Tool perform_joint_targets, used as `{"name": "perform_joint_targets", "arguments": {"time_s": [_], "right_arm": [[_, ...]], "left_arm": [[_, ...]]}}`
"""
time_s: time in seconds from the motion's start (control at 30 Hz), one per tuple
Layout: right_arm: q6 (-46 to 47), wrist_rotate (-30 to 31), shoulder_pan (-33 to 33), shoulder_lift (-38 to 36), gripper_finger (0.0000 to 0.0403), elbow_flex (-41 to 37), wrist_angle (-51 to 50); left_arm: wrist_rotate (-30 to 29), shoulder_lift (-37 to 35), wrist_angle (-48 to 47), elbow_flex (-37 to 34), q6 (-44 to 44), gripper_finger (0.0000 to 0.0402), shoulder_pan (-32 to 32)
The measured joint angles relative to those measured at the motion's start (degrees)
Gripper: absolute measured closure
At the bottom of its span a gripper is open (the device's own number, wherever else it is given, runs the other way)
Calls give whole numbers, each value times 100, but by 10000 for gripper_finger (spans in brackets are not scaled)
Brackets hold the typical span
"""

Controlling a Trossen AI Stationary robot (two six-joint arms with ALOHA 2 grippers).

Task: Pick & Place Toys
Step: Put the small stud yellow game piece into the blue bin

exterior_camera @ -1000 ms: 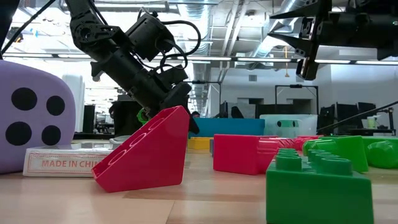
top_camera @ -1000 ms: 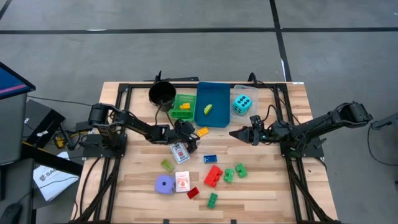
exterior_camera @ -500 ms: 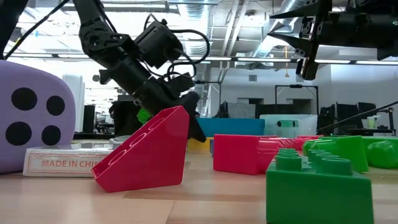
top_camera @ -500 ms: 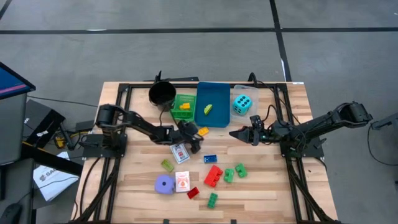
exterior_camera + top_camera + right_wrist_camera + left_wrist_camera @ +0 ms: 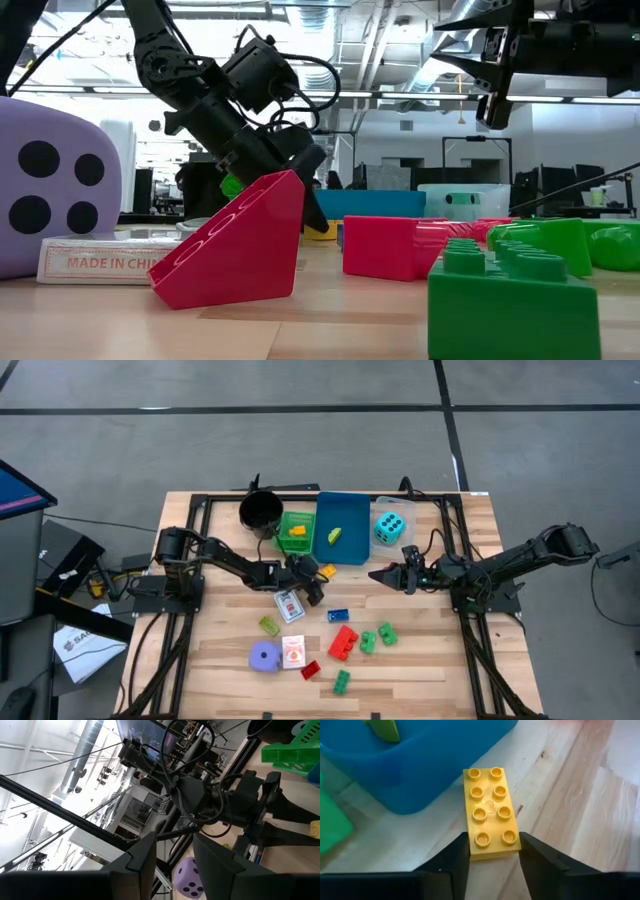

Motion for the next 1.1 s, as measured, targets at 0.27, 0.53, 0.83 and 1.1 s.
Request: {"name": "perform_joint_targets", "arguments": {"time_s": [0.27,0.53,0.83,1.1], "right_arm": [[-66,0,-2,0,278,0,-16],[-352,4,-7,0,278,2,70],[-776,26,-147,2,278,4,539],[-947,26,-271,2,278,4,686]], "left_arm": [[264,0,310,-4,-983,270,-24],[553,-797,246,31,-1021,270,-170],[-36,-2518,-1229,31,-698,270,-170],[-1098,-4073,-2226,35,-373,270,-164]]}}
